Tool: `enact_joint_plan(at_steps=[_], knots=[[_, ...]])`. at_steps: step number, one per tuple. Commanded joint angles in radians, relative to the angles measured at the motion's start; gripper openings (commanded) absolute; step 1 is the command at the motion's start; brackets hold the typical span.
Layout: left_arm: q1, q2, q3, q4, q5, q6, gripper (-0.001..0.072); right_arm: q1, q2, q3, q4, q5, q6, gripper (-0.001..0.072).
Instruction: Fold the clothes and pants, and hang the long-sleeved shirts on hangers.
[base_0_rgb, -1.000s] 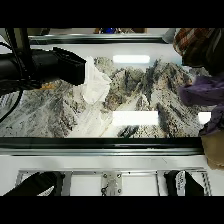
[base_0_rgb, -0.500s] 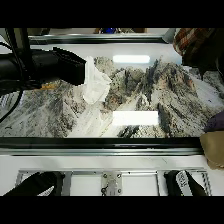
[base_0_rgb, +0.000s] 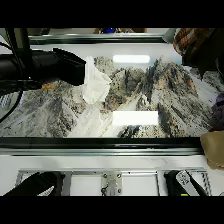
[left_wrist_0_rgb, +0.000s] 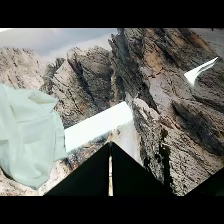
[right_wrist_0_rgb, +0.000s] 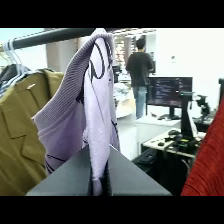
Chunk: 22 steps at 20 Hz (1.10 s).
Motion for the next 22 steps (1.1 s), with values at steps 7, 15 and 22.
enact_joint_plan(at_steps=[7,15,22], knots=[[0.000,0.000,0.001,-0.001,-0.008,0.002,0.0018,-0.167,-0.003,0.006,-0.001,0.128,0.000,0.0013],[0.000,0.000,0.001,0.000,-0.008,0.002,0.0018,-0.282,0.016,0.006,-0.004,0.203,0.074,0.0013],[0.000,0.000,0.001,0.000,-0.007,0.002,0.0018,-0.327,0.060,0.005,-0.322,0.435,0.277,0.0012]])
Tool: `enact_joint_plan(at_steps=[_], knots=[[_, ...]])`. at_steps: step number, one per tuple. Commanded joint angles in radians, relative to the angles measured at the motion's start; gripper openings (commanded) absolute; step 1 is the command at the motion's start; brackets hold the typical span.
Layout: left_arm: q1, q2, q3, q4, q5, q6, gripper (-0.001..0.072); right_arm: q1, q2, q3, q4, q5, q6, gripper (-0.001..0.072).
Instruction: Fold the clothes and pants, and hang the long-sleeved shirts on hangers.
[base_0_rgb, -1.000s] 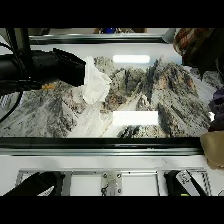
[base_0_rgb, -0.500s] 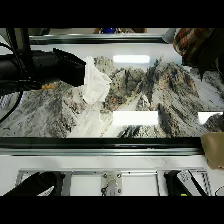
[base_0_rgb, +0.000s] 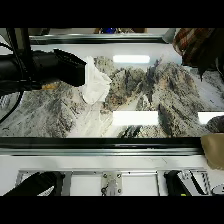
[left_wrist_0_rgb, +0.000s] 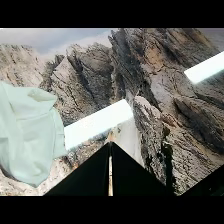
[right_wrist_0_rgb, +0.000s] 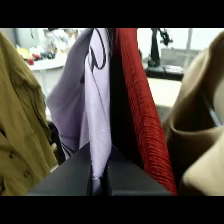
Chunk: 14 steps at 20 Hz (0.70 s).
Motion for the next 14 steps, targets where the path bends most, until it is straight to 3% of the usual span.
enact_joint_plan(at_steps=[1,4,9,14], knots=[[0.000,0.000,0.001,0.000,0.000,0.003,0.0019,-0.016,0.040,-0.001,-0.262,0.100,0.213,0.0013],[0.000,0.000,0.001,0.001,0.001,0.003,0.0018,-0.054,0.090,-0.002,-0.389,0.125,0.339,0.0013],[0.000,0.000,0.001,0.001,0.001,0.018,0.0018,-0.150,0.141,-0.002,-0.432,0.255,0.410,0.0013],[0.000,0.000,0.001,0.001,0.001,0.021,0.0019,-0.195,0.167,-0.002,-0.421,0.271,0.480,0.0015]])
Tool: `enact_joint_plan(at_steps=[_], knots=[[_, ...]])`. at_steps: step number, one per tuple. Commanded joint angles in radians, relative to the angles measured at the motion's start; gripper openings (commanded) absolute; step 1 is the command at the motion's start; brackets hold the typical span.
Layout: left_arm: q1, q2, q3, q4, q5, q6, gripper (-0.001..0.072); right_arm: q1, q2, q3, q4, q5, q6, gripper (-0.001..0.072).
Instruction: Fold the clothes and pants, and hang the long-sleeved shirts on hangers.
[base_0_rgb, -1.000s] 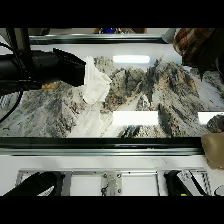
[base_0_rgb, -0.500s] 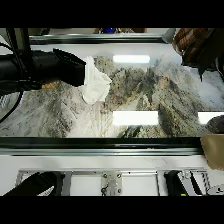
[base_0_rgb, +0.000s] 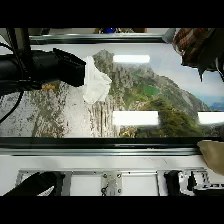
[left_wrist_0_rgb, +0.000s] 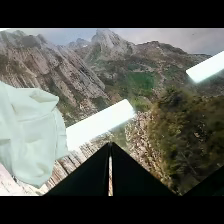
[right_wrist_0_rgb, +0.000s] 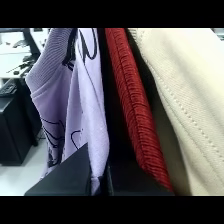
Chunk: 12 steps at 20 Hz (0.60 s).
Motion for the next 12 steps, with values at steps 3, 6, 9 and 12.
enact_joint_plan(at_steps=[3,6,9,12], knots=[[0.000,0.000,0.001,0.000,0.000,0.006,0.0018,-0.019,0.017,0.000,0.105,0.021,0.048,0.0030],[0.000,0.000,0.001,0.000,-0.001,0.020,0.0018,-0.019,0.016,0.000,0.235,0.014,0.048,0.0566],[0.000,0.000,0.001,0.001,-0.001,0.029,0.0019,-0.019,0.047,0.000,0.326,0.009,0.048,0.0685],[0.000,0.000,0.001,0.001,-0.013,0.029,0.0019,0.001,0.089,0.000,0.506,-0.127,-0.037,0.0683]])
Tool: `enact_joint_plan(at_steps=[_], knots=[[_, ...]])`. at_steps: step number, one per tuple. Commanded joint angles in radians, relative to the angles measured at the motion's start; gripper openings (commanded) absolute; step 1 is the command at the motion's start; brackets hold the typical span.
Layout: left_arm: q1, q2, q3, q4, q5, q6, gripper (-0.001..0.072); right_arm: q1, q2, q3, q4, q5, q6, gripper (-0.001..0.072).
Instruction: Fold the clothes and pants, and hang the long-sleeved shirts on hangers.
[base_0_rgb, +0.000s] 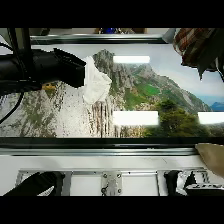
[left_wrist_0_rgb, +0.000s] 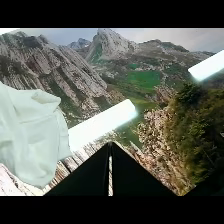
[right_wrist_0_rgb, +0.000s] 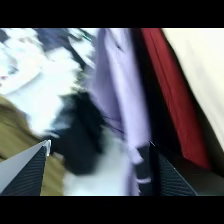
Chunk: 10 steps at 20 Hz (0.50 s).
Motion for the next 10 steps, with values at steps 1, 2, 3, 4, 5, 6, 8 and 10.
enact_joint_plan(at_steps=[1,2,3,4,5,6,8,10], knots=[[0.000,0.000,0.001,0.001,-0.015,0.003,0.0019,0.039,0.042,0.001,0.263,-0.166,-0.136,0.0684],[0.000,0.000,0.001,0.001,-0.018,0.003,0.0018,0.066,0.053,0.001,0.332,-0.206,-0.216,0.0684],[0.000,0.000,0.001,0.001,-0.019,0.003,0.0018,0.103,0.061,0.001,0.408,-0.231,-0.298,0.0684],[0.000,0.000,0.001,0.001,-0.019,0.003,0.0019,0.143,0.060,0.001,0.482,-0.233,-0.377,0.0684],[0.000,0.000,0.001,0.001,-0.018,0.003,0.0018,0.192,0.056,0.001,0.551,-0.217,-0.465,0.0684],[0.000,0.000,0.001,0.001,-0.019,0.003,0.0019,0.243,0.051,0.001,0.605,-0.184,-0.543,0.0684],[0.000,0.000,0.001,0.002,-0.018,0.003,0.0018,0.375,0.031,0.001,0.680,-0.072,-0.696,0.0684],[0.000,0.000,0.001,0.026,-0.019,0.003,0.0018,0.552,0.000,0.001,0.684,0.054,-0.793,0.0684]])
